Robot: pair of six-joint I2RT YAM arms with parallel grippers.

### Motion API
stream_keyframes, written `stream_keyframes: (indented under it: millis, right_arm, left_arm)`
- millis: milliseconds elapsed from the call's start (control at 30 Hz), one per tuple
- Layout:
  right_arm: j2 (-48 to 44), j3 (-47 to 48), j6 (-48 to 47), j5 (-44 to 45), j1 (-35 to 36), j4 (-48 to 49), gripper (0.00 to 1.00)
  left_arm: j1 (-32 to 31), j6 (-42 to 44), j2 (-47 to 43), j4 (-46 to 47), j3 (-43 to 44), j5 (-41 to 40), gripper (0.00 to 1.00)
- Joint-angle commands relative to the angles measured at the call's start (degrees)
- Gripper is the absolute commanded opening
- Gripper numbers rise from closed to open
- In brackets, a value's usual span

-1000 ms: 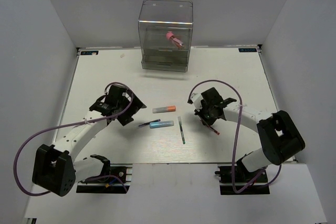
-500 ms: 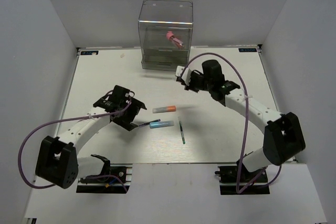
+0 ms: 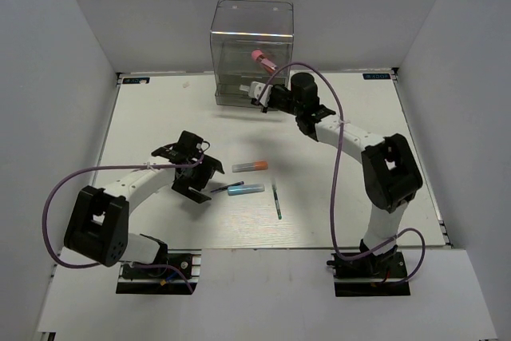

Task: Sort the stationery into containers
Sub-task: Place the stationery into the container

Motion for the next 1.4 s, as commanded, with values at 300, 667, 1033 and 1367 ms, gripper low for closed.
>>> stream_keyframes:
  millis: [300, 667, 1033, 1367]
  right_arm:
    - [12.33, 10.29, 2.46, 0.65, -1.36, 10.68, 0.0]
    - [16.83, 14.69, 8.08, 5.39, -3.38, 5.77, 0.0]
    - [13.93, 12.76, 9.32, 3.38, -3.73, -1.27, 0.44]
    - [4.0, 4.68, 13.97, 0.57, -4.17, -1.28, 0.49]
  left_arm:
    - [0.26, -0.03, 2.91, 0.97, 0.27, 0.81, 1.0]
    - [0.26, -0.03, 4.14, 0.97, 0.88, 0.81, 1.0]
    - [-0.26, -0.56, 5.19, 0.36, 0.88, 1.34, 0.96]
    - [-0.26, -0.56, 5.19, -0.87, 0.88, -0.33, 0.87]
